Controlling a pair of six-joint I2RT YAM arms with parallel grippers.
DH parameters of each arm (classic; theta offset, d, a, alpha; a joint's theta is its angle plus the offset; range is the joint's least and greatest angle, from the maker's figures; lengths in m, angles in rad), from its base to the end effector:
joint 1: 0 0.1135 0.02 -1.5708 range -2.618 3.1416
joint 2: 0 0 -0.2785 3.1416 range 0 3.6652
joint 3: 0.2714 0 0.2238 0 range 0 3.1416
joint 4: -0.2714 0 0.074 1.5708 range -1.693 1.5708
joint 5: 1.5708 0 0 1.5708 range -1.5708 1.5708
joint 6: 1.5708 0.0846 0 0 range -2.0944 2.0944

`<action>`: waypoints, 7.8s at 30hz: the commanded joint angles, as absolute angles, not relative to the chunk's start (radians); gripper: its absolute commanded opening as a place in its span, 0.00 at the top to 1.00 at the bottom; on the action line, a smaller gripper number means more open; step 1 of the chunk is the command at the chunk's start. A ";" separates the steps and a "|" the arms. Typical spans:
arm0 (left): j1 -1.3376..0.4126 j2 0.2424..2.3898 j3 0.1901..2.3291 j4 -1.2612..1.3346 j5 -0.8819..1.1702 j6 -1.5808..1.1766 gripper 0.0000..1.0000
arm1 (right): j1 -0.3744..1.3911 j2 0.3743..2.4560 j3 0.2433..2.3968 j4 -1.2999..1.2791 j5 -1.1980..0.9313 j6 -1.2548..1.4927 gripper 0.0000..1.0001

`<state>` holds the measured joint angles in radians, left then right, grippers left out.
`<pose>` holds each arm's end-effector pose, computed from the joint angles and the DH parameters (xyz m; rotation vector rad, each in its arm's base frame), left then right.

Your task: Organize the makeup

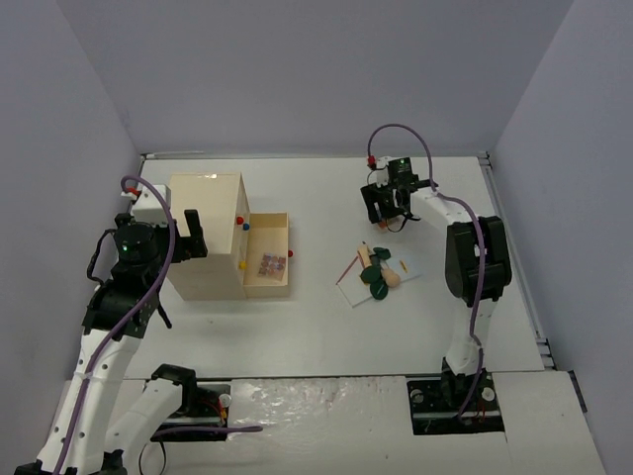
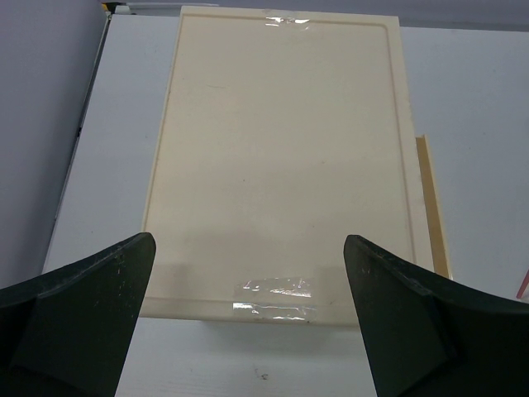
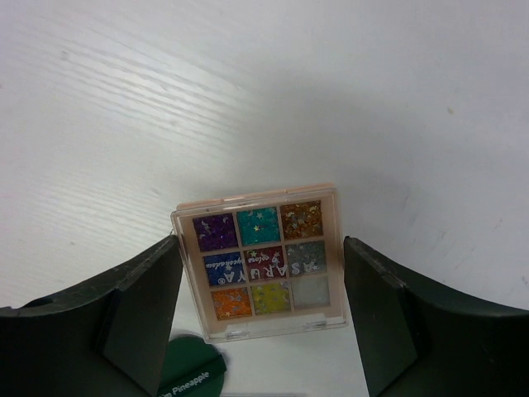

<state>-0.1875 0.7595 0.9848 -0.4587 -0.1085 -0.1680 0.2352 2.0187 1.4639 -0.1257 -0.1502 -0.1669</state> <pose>0.1674 -0.0224 0.3753 -0.0598 1.8045 -0.1556 0.4619 0.1237 0.2028 -0.5282 2.1874 0.2057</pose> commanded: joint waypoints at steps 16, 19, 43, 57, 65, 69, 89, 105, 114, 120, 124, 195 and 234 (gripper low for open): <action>-0.179 0.759 1.006 -0.390 -0.101 -0.178 0.03 | 0.738 1.953 1.658 0.007 -0.507 -0.381 0.67; -0.179 0.759 1.006 -0.390 -0.098 -0.178 0.03 | 0.770 1.993 1.669 0.047 -0.559 -0.382 0.66; -0.179 0.765 1.009 -0.394 -0.094 -0.182 0.03 | 0.740 1.719 1.411 0.070 -0.062 -0.160 0.00; -0.179 0.782 1.015 -0.400 -0.079 -0.186 0.03 | 0.276 1.381 0.899 -0.077 0.106 0.209 0.02; -0.179 0.785 1.017 -0.400 -0.064 -0.192 0.03 | 0.128 1.441 0.840 -0.078 0.067 0.261 0.03; -0.181 0.780 1.016 -0.401 -0.060 -0.193 0.03 | 0.127 1.496 0.841 -0.060 0.076 0.257 0.03; -0.181 0.778 1.014 -0.399 -0.050 -0.191 0.03 | 0.225 1.605 0.862 -0.059 0.011 0.202 0.00; -0.181 0.784 1.014 -0.399 -0.047 -0.191 0.03 | 0.230 1.678 0.881 -0.086 0.053 0.204 0.12; -0.181 0.783 1.014 -0.397 -0.041 -0.192 0.03 | 0.195 1.679 0.923 -0.085 0.125 0.204 0.53; -0.181 0.781 1.014 -0.397 -0.041 -0.192 0.03 | 0.193 1.667 0.972 -0.081 0.151 0.196 0.63; -0.181 0.781 1.014 -0.397 -0.043 -0.193 0.03 | 0.199 1.607 1.004 -0.062 0.135 0.164 0.68; -0.179 0.804 1.017 -0.402 -0.030 -0.191 0.03 | 0.821 1.492 0.848 0.011 0.123 0.385 0.00; -0.179 0.802 1.017 -0.403 -0.029 -0.186 0.03 | 0.784 1.606 0.819 0.015 0.109 0.348 0.00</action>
